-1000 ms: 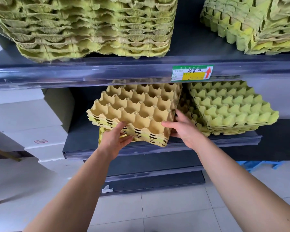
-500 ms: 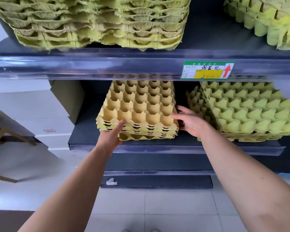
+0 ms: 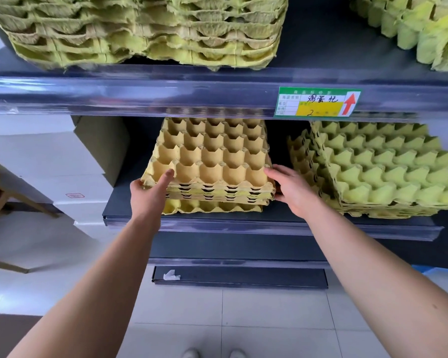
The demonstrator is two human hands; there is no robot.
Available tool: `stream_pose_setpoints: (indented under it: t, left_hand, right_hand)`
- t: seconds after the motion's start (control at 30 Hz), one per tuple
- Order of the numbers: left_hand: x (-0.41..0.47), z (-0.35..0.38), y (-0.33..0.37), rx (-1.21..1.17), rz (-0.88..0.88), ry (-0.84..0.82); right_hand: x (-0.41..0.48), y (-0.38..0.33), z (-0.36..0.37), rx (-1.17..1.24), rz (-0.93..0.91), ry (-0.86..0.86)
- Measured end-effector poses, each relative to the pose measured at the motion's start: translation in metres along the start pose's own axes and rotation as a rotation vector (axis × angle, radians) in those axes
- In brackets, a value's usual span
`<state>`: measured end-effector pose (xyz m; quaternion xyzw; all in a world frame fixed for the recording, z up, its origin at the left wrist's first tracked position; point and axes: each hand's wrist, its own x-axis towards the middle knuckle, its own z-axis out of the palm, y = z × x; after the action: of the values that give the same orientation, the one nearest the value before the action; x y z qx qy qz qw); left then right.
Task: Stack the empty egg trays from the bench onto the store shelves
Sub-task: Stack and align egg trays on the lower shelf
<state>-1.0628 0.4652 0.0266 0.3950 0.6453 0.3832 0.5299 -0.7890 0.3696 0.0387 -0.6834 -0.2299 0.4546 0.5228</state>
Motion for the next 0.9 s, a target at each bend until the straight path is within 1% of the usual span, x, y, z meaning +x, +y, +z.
stream_pose_setpoints:
  t: [0.13, 0.23, 0.37, 0.47, 0.63, 0.9]
  left_hand:
    - [-0.014, -0.002, -0.012, 0.055, 0.007, 0.069]
    - [-0.022, -0.001, -0.019, 0.095, -0.010, 0.082]
    - [-0.018, -0.002, -0.017, 0.242, 0.009, 0.046]
    - [-0.011, -0.002, -0.016, 0.334, 0.002, 0.026]
    - [0.000, -0.005, -0.014, 0.361, 0.020, 0.023]
    - [0.005, -0.007, -0.025, 0.418, -0.017, -0.046]
  right_hand:
    - [0.005, -0.003, 0.005, 0.006, 0.002, -0.006]
    - [0.009, 0.003, 0.009, -0.023, 0.033, -0.009]
    - [0.009, 0.014, 0.013, -0.064, 0.069, -0.008]
    - [0.008, 0.015, 0.015, -0.117, 0.044, 0.003]
    - [0.008, 0.014, 0.023, -0.228, -0.066, 0.024]
    - [0.006, 0.027, 0.027, -0.297, -0.022, 0.036]
